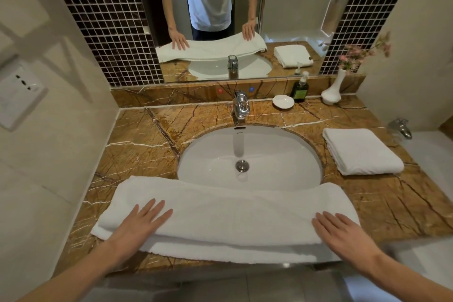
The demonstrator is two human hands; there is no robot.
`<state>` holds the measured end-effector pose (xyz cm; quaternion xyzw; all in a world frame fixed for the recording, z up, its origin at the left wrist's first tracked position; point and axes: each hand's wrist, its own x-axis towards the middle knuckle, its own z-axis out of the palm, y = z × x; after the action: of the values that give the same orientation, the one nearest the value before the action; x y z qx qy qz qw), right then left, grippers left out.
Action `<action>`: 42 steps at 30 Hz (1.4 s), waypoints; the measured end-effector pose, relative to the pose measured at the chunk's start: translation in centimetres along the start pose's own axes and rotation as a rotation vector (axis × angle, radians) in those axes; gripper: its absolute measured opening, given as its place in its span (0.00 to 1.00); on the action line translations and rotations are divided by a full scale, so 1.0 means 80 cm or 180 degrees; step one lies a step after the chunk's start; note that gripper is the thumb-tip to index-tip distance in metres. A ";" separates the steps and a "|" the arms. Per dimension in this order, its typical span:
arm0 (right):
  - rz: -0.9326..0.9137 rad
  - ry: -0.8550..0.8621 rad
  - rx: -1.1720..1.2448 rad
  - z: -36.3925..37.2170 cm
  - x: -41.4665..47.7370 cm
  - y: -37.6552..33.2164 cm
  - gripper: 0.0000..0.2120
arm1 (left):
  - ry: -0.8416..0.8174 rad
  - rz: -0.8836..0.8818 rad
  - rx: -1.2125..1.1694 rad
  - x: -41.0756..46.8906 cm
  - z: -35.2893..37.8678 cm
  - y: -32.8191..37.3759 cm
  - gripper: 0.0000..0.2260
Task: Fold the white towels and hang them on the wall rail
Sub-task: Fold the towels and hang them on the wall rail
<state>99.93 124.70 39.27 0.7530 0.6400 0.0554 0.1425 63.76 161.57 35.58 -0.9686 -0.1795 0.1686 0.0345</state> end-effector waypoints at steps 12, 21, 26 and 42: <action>0.0161 -0.0284 0.0315 0.054 -0.040 -0.040 0.33 | -0.0229 -0.0277 -0.0273 -0.009 0.020 0.020 0.38; 0.0293 -0.0334 0.0491 0.027 0.012 -0.036 0.23 | 0.0220 -0.0152 -0.0671 0.028 0.007 0.038 0.32; 0.0422 -0.0444 0.0423 0.036 0.040 -0.039 0.32 | 0.0151 -0.0500 -0.0734 0.055 0.012 0.064 0.34; 0.0676 -0.0357 0.0564 0.081 0.045 -0.042 0.29 | 0.0407 -0.0816 -0.0379 0.057 0.035 0.071 0.29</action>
<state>99.14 127.79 31.77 0.8280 0.5502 -0.0287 0.1043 68.74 157.89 30.77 -0.9468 -0.3088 0.0900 0.0097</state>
